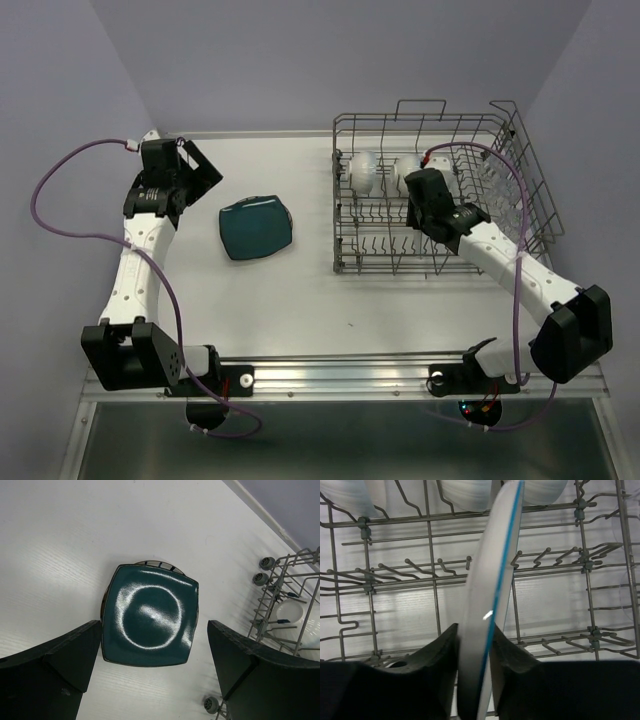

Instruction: Unload the mixed dishes from the dish rack

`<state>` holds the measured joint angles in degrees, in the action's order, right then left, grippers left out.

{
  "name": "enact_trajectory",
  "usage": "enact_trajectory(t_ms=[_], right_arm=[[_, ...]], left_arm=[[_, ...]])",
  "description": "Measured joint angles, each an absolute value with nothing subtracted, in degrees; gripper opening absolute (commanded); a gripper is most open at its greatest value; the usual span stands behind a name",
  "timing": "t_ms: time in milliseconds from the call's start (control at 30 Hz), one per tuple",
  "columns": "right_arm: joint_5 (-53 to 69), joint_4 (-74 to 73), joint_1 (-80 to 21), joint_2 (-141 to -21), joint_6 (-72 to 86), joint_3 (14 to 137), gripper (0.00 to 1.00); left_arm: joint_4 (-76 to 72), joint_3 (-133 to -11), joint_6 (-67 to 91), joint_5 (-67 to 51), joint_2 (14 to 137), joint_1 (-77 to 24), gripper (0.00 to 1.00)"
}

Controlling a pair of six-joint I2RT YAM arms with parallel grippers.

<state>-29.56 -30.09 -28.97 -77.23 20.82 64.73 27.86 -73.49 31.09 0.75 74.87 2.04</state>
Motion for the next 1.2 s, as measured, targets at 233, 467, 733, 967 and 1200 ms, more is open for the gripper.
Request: enact_trajectory(t_ms=[233, 467, 733, 967, 1200], right_arm=[[-29.5, -30.8, -29.1, -77.4, 22.7, 64.8, 0.13], [-29.4, -31.6, -29.1, -77.1, 24.0, 65.2, 0.01], [-29.5, -33.1, -29.2, -76.1, 23.1, 66.7, 0.01], [-27.6, -33.9, -28.9, -74.5, 21.6, 66.9, 0.01], [-25.3, -35.4, -28.4, -73.9, 20.2, 67.7, 0.01]], left_arm=[[28.0, -73.0, 31.1, 1.1, 72.9, 2.0, 0.99], [28.2, -72.8, 31.1, 1.3, 72.8, 2.0, 0.99], [28.2, -72.8, 31.1, 1.3, 72.8, 2.0, 0.99], [28.2, -72.8, 31.0, 0.8, 72.8, 2.0, 0.99], [28.1, -72.8, 30.3, -1.0, 72.8, 2.0, 0.99]])
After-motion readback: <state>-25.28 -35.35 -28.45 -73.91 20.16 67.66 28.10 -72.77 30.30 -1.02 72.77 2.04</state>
